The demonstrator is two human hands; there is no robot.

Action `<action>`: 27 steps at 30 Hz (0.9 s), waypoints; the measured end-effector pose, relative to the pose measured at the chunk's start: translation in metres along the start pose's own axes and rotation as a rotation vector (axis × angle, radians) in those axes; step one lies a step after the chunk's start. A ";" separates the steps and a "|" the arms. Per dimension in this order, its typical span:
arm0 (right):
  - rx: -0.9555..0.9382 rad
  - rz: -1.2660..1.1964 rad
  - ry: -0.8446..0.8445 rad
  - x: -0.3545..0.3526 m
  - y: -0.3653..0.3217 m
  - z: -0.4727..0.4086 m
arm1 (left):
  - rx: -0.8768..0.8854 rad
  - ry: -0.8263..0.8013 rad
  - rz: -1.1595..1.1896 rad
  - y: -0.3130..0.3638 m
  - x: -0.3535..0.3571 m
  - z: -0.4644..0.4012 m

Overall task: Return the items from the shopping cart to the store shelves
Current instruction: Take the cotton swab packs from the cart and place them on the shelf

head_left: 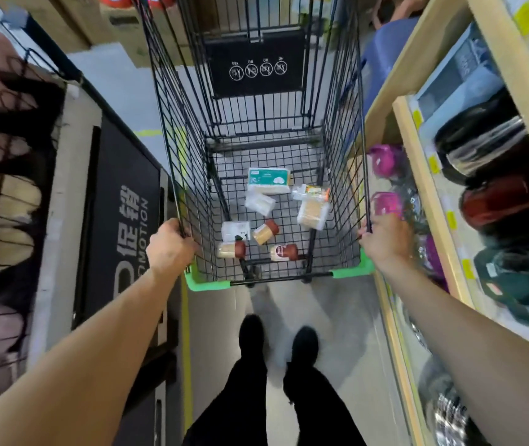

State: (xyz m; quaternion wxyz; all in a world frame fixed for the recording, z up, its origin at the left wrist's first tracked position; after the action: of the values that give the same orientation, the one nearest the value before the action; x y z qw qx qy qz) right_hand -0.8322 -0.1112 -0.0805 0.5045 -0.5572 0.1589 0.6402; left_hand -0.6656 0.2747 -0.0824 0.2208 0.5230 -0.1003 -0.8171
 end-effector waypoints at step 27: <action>0.221 -0.210 -0.153 0.057 0.248 0.383 | 0.063 -0.054 0.101 -0.286 0.043 0.324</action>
State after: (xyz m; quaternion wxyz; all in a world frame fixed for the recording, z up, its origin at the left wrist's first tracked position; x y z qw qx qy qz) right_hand -1.2405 0.0991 -0.0930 0.6376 -0.4614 0.1304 0.6030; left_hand -1.0450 0.4850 -0.0901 0.2424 0.5016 -0.1581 -0.8153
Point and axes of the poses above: each hand's wrist, its own z-axis away from the middle knuckle, its own x-axis out of the palm, y = z × x, the point moved 6 cm from there along -z, towards the middle knuckle, and after that the axes turned 5 degrees about x, right-handed, at the moved point
